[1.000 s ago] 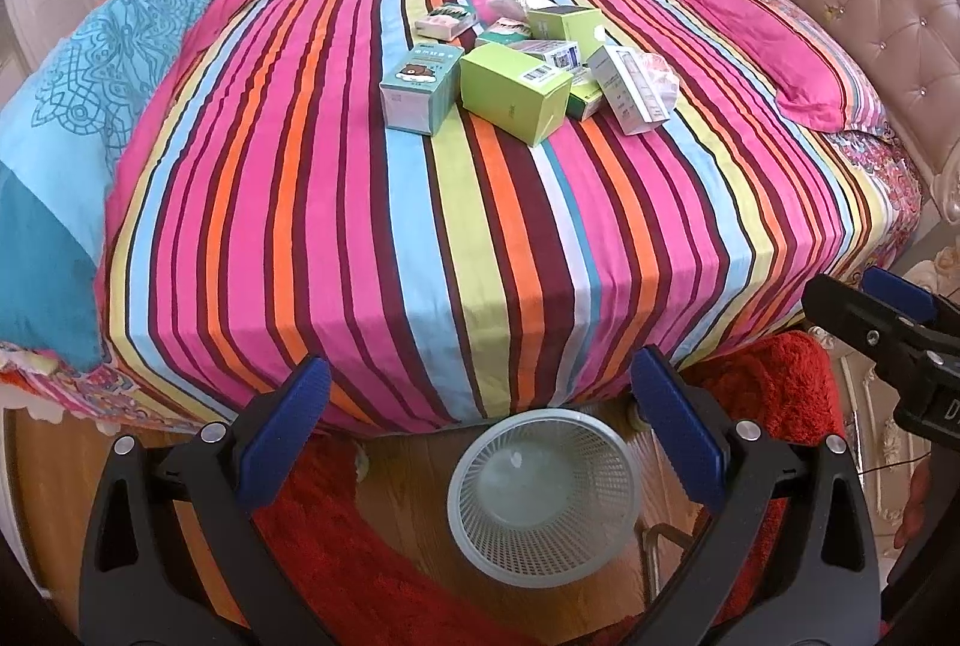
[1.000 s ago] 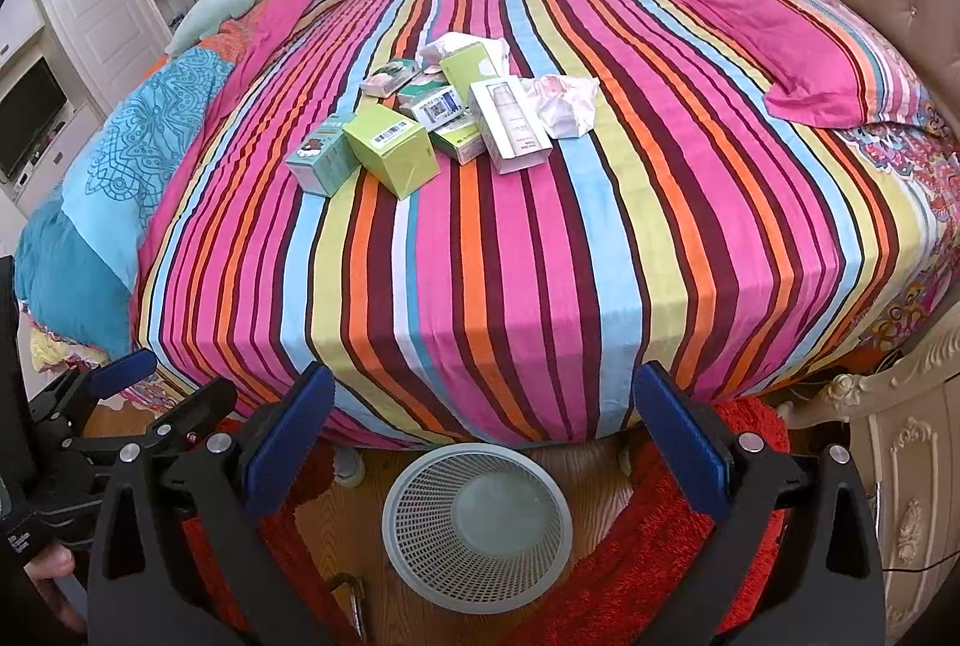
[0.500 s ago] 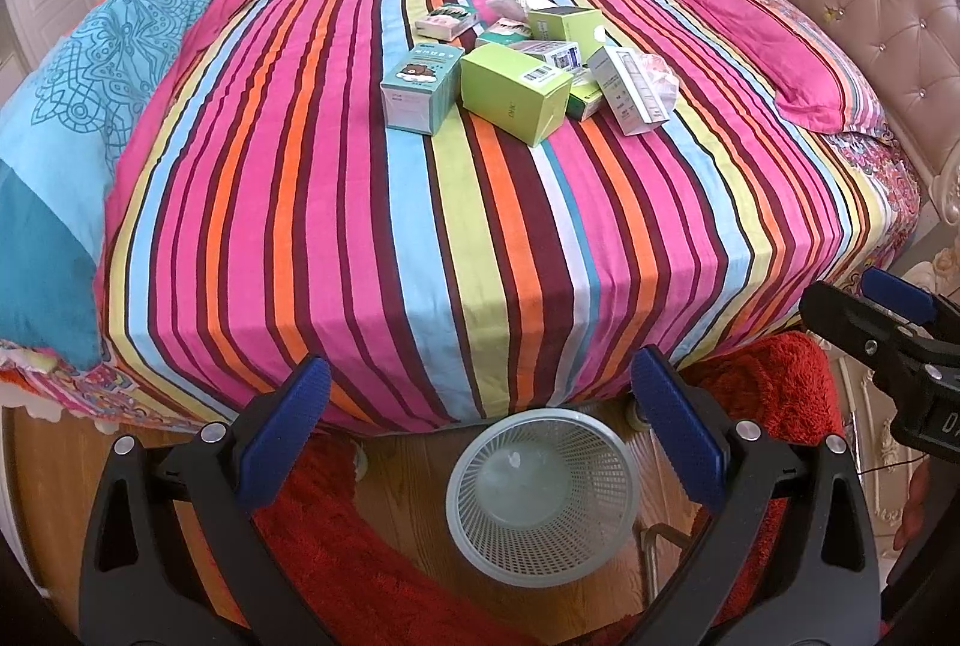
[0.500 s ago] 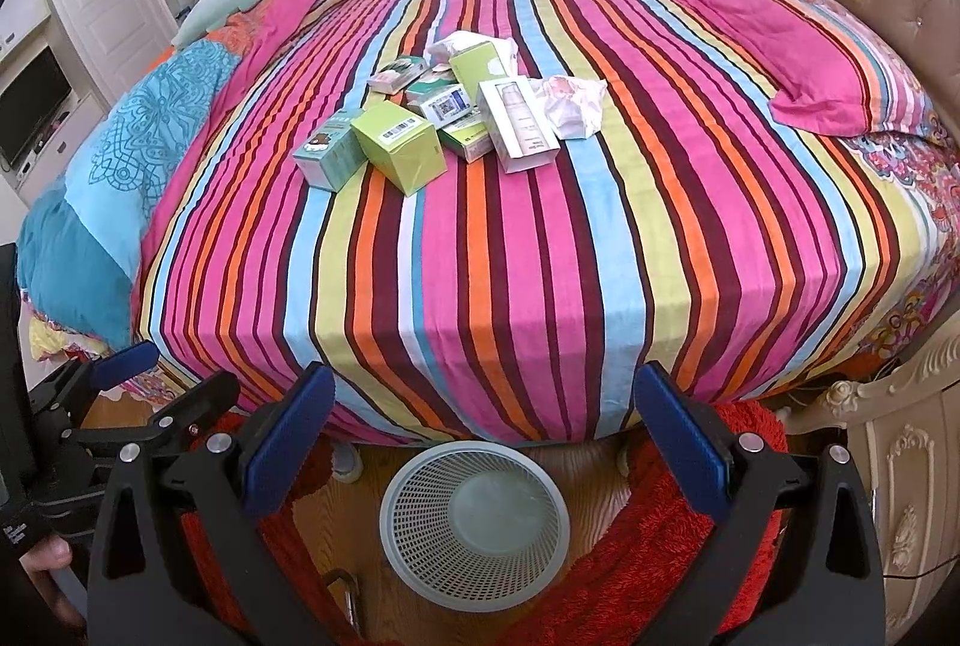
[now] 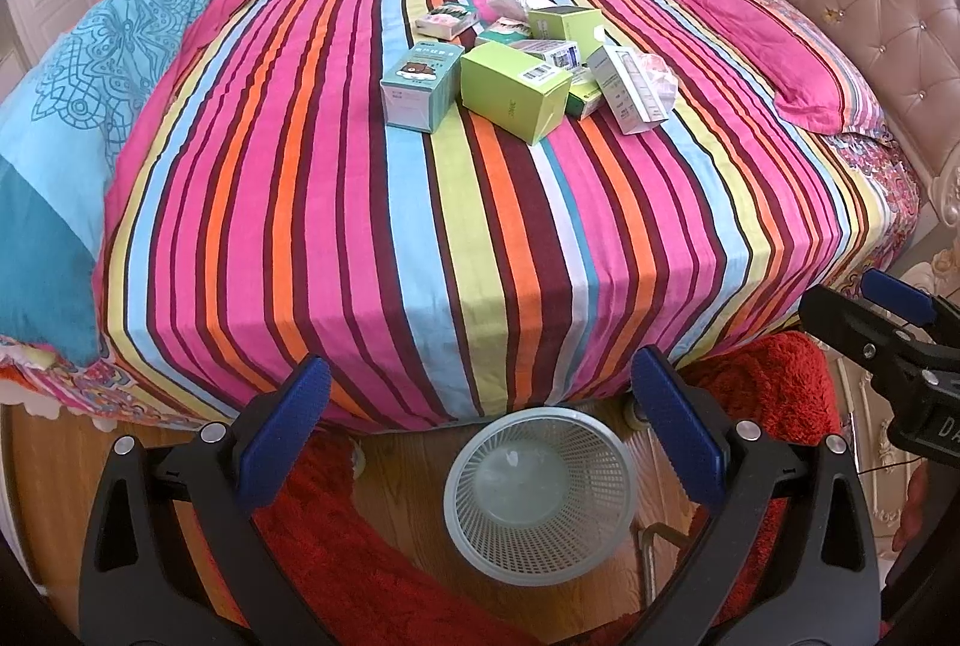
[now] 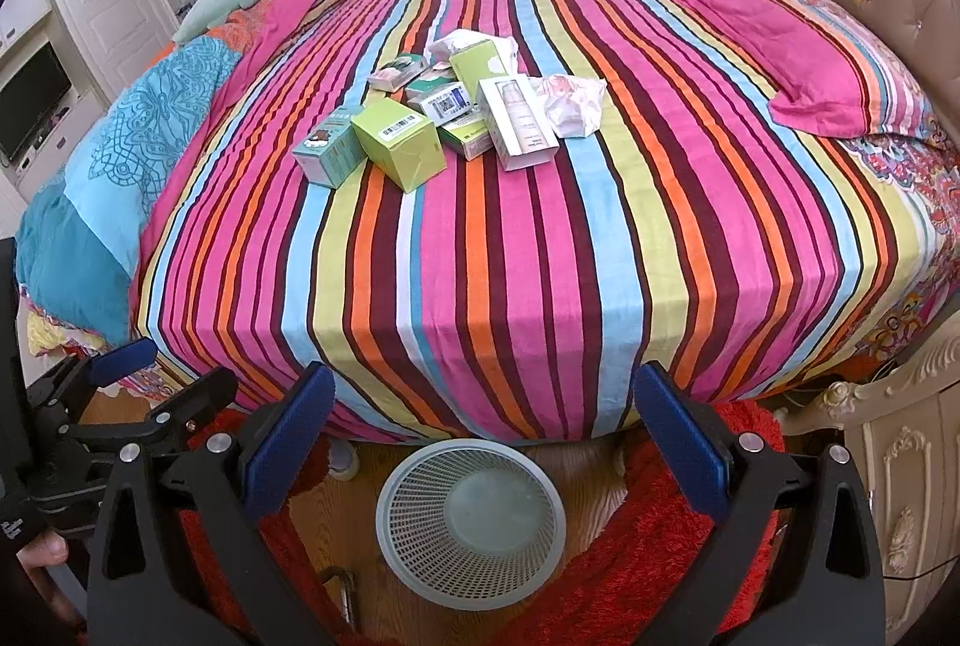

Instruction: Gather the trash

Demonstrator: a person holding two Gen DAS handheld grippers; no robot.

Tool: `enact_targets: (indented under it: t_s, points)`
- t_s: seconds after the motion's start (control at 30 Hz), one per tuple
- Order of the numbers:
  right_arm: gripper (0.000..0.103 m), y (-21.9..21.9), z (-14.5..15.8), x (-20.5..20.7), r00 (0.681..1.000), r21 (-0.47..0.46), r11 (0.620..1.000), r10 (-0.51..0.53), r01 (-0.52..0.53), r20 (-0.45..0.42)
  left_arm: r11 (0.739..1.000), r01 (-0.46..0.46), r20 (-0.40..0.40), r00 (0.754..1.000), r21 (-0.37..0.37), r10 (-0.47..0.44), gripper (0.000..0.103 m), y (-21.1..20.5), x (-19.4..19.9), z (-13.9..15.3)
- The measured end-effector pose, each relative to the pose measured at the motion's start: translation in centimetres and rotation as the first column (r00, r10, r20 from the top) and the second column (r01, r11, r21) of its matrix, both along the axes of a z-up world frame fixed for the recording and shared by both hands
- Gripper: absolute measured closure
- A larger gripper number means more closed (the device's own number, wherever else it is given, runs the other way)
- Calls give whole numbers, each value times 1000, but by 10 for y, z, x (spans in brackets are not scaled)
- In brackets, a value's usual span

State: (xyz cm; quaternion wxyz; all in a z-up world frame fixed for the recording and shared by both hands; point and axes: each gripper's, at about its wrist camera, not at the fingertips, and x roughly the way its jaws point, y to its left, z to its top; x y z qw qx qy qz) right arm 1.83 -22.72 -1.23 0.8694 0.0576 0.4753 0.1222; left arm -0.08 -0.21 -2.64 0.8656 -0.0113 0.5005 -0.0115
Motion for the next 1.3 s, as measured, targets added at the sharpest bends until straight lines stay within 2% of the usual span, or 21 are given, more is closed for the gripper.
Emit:
enact_targets:
  t_s: [1.0,1.17,1.3]
  points:
    - [7,-4,-18,11,999,-3,1000,-6,6,-43,1000,-13,-59,998,-16,12,6,5,12,-21]
    - [7,-3,-25,20,1000,-29,1000,-1,1,-29,1000,-17,-79,997,-26,15,6,7,21,-29]
    - [7,-7,-28,28,1000,-8,1000,-6,6,-16,999,-27,-74,997,-20,26,6,11,31,-33]
